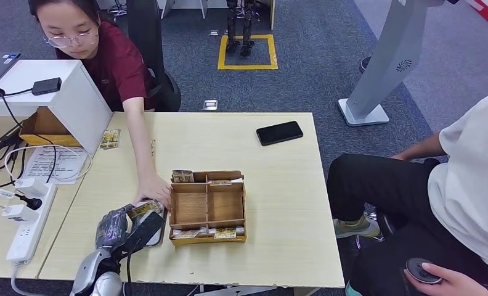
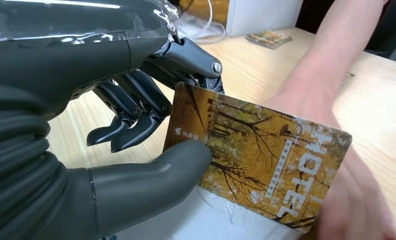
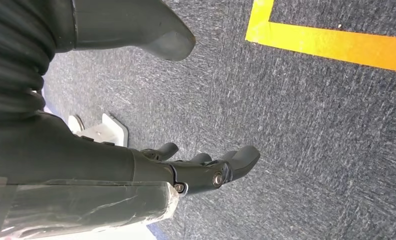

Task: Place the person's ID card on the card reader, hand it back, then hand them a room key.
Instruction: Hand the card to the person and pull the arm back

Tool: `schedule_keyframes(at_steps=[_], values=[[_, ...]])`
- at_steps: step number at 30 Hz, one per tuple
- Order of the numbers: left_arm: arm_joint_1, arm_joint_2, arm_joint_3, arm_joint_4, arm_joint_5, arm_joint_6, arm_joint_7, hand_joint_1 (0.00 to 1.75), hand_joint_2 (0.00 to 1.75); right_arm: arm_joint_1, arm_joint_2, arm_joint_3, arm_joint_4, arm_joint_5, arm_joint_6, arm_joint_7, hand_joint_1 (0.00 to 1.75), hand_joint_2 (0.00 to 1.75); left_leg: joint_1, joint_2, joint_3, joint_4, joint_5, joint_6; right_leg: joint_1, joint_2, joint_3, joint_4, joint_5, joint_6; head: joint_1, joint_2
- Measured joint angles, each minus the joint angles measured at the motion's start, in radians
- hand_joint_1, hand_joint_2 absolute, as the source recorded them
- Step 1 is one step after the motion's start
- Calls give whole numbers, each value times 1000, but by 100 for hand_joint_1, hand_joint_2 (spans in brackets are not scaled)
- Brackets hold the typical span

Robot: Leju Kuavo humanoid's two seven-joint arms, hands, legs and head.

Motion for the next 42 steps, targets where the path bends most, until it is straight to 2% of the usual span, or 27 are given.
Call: schedule_keyframes(at_steps=[4,9,12,27,37,39,42], values=[[2,-11,23,1,117,-45,-55,175,175,0,0,-2,0,4,-1,0,0,175,0,0,0,0,0,0,0,0,0,0,0,0,0,0],[21,-18,81,-6,490,-227,-131,175,175,0,0,-2,0,18,-7,-6,0,175,0,0,-1,0,0,0,0,1,-1,0,0,0,0,0],[42,-16,110,-16,578,-270,-143,175,175,0,0,-3,0,22,-8,-8,0,175,0,0,-1,0,0,0,0,1,-2,0,-1,0,0,0],[59,-10,134,-31,628,-280,-144,175,175,-3,0,-6,0,24,-9,-7,0,175,-1,0,-2,-1,0,1,-1,1,-2,0,-1,0,1,0],[125,0,184,-101,1015,-389,-160,175,175,-4,2,-18,0,47,-14,-9,0,175,-1,2,-6,-1,0,1,-1,2,-9,0,-1,-1,1,0],[136,-5,189,-124,1051,-359,-180,175,175,-4,3,-19,0,54,-15,-7,0,175,-1,2,-7,-1,0,1,-1,2,-11,0,-1,-1,1,0],[117,-23,187,-156,1008,-244,-223,175,175,-5,6,-19,0,64,-15,-3,0,175,-1,1,-9,0,1,1,-1,2,-13,0,-1,-1,1,0]])
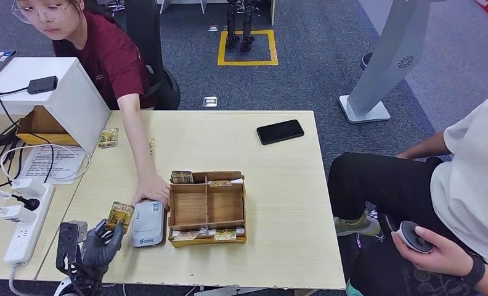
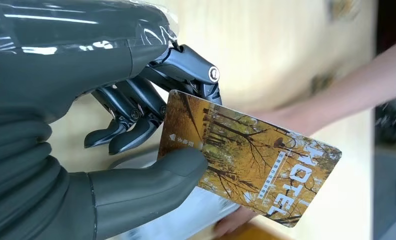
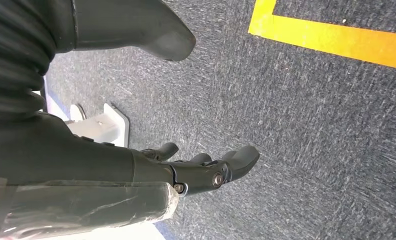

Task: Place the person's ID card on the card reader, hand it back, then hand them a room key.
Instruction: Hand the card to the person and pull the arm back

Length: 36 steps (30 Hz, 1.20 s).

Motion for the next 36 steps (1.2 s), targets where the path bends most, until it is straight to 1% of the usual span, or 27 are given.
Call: schedule_keyframes(at_steps=[3,6,10,19,22,27,31,33,36], values=[[-53,-16,-15,-12,-44,86,-28,175,175,-2,2,0,0,11,1,-4,0,175,0,0,0,0,0,0,0,0,0,0,0,0,0,0],[-109,-24,-35,-13,-57,121,-43,175,175,-5,4,0,0,19,1,-7,0,175,0,1,0,0,0,0,0,1,0,0,1,0,0,0],[-149,-29,-53,-13,-58,131,-47,175,175,-5,4,0,0,22,2,-7,0,175,0,1,0,0,0,0,0,1,0,0,1,0,0,0],[-174,-31,-66,-13,-58,140,-50,175,175,-6,5,0,0,31,6,-5,0,175,0,1,-2,0,0,0,0,2,-2,0,1,0,0,0],[-209,-29,-71,-8,-68,162,-49,175,175,-6,5,0,0,44,12,-1,0,175,0,1,-2,0,0,0,0,2,-2,0,1,0,0,0],[-303,-25,-83,34,-135,235,-45,175,175,-11,6,2,0,64,22,0,0,175,0,1,-1,0,1,0,0,2,-2,0,1,0,0,0],[-382,-25,-91,87,-235,326,-52,175,175,-14,8,5,0,82,33,4,0,175,0,1,-1,1,1,0,0,2,-2,0,1,0,0,0],[-409,-25,-95,107,-276,360,-56,175,175,-13,9,9,0,90,35,6,0,175,0,1,-1,1,1,0,0,2,-2,0,1,0,0,0],[-429,-25,-98,129,-296,377,-59,175,175,-12,12,15,0,98,37,11,0,175,0,1,-2,0,1,0,0,2,-2,0,1,0,0,0]])
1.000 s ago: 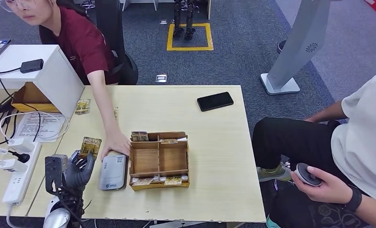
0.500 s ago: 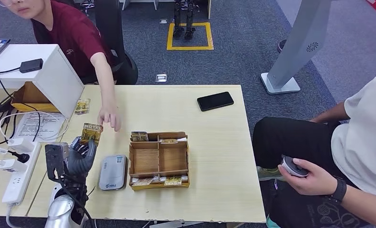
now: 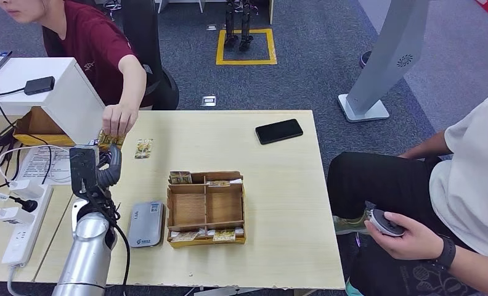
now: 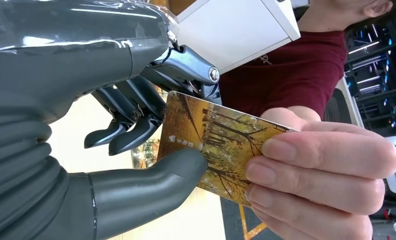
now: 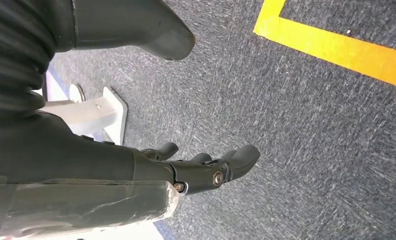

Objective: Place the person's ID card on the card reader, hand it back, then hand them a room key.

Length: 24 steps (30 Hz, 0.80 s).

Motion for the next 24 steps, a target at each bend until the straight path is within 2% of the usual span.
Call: schedule_keyframes(at_steps=[18,22,24], values=[[-6,0,0,43,-9,-6,-17,175,175,0,6,12,0,15,0,-2,0,175,0,1,0,0,0,0,0,1,-1,0,0,0,0,0],[-6,0,0,45,-5,-14,-26,0,175,1,6,12,0,16,0,-2,0,175,0,1,-1,0,0,0,0,1,-1,0,0,0,0,0],[-6,0,0,45,2,-20,-35,0,175,1,6,12,0,17,0,-1,0,175,0,0,-1,0,0,0,0,1,-1,0,0,0,0,0]])
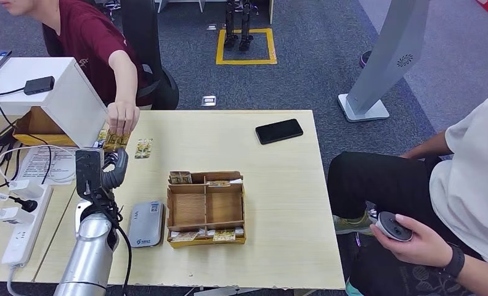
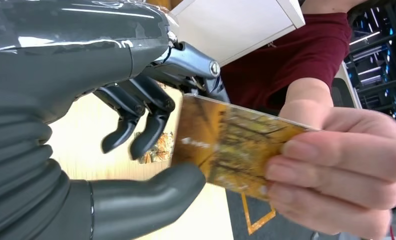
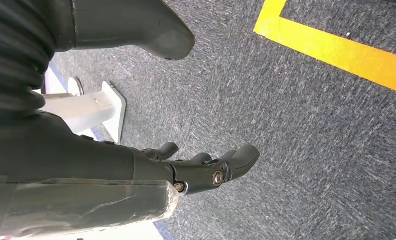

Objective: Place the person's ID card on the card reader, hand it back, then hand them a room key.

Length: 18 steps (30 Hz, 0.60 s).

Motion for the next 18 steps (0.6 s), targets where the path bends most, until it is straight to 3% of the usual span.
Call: schedule_keyframes(at_steps=[18], values=[[0,1,0,5,101,-55,49,0,175,1,0,0,0,0,-6,11,0,175,0,0,0,0,0,0,0,0,0,0,0,0,0,0]])
